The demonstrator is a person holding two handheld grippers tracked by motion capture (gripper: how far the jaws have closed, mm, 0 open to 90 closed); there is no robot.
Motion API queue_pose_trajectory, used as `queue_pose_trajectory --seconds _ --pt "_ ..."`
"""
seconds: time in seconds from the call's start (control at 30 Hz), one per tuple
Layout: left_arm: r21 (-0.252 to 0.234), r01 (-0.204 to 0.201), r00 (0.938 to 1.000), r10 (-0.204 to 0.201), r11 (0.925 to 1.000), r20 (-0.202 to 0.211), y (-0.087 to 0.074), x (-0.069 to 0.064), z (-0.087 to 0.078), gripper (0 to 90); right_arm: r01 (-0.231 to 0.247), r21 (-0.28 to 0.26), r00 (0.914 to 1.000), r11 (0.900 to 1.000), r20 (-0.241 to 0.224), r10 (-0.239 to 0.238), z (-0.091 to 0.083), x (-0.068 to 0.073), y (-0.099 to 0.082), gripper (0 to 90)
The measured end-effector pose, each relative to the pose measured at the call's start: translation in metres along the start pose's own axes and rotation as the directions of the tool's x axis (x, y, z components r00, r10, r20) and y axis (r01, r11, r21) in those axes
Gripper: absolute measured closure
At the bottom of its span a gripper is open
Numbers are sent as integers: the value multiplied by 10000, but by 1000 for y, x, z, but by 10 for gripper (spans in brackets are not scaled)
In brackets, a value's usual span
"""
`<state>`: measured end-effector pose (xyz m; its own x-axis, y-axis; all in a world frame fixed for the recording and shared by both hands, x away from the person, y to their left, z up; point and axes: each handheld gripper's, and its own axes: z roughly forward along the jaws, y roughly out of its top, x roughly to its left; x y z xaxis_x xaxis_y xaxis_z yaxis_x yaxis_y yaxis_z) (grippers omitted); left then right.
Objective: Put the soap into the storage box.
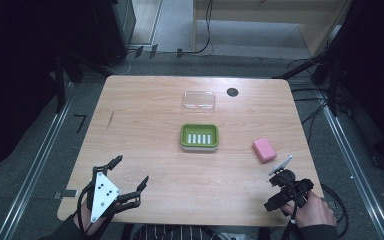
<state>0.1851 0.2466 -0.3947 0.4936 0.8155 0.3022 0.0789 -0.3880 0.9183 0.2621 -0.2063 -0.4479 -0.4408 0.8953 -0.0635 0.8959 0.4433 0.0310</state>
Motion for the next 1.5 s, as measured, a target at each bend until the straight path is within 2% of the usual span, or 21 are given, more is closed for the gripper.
queue_pose_trajectory --seconds 0.33,1.5 --pt "20 -39 10000 39 10000 12 0 0 0 133 8 -193 10000 9998 9 -7 -2 -4 14 0" --pt "28 -25 10000 25 10000 -5 0 0 0 133 -54 -323 9996 9995 268 63 -3 -21 50 0"
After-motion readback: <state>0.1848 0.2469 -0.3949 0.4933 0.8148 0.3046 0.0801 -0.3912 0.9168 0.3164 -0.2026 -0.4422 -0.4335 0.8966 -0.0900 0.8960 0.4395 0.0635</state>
